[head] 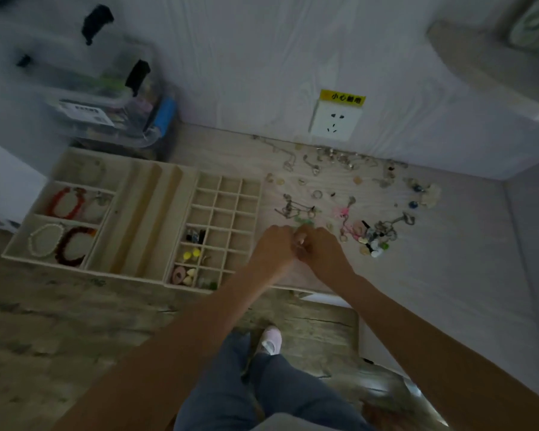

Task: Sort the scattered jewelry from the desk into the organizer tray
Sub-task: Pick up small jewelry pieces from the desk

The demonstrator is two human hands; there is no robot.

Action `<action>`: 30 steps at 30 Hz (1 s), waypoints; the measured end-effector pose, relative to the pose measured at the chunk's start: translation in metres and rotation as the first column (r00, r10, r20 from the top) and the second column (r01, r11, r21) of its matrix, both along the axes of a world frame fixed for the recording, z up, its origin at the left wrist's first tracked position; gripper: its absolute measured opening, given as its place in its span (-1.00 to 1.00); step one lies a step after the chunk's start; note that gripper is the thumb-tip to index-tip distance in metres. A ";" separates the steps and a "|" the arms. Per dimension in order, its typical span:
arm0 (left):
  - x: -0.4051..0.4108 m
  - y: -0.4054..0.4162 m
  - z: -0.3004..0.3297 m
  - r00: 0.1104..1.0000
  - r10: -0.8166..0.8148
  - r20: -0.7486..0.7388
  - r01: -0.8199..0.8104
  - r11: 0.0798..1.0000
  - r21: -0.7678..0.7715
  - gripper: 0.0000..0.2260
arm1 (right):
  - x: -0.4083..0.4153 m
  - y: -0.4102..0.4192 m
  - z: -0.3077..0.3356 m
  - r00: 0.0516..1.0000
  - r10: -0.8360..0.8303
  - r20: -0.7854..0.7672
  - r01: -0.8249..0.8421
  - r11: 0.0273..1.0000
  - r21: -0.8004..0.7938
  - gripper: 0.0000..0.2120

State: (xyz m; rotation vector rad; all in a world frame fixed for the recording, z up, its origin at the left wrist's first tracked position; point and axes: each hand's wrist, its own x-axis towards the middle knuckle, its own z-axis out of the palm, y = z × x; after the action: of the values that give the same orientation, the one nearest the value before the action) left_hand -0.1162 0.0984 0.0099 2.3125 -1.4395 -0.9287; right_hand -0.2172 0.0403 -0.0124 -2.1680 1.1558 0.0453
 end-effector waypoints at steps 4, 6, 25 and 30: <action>-0.001 -0.013 -0.007 0.787 0.418 -0.454 -0.390 0.907 0.158 -0.73 | -0.006 -0.003 0.009 0.975 -0.135 0.174 0.113 0.985 0.132 -0.78; -0.002 -0.017 -0.009 0.746 0.447 -0.493 -0.421 0.891 0.171 -0.80 | -0.011 -0.005 0.014 0.944 -0.202 0.262 0.146 0.965 0.216 -0.68; 0.018 -0.034 0.033 0.484 0.425 -0.765 -0.626 0.779 0.037 -0.85 | -0.056 -0.084 0.027 0.991 0.034 -0.129 -0.039 0.999 -0.035 -0.69; 0.035 -0.022 0.044 0.444 0.366 -0.818 -0.615 0.788 0.019 -0.87 | -0.046 -0.081 0.041 0.982 -0.179 0.058 0.181 0.983 -0.036 -0.86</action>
State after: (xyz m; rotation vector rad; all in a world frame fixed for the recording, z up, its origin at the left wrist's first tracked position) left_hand -0.0810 0.0764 0.0540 1.5575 -0.4046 -1.2111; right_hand -0.2629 -0.0405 0.0285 -2.0777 1.3273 -0.1172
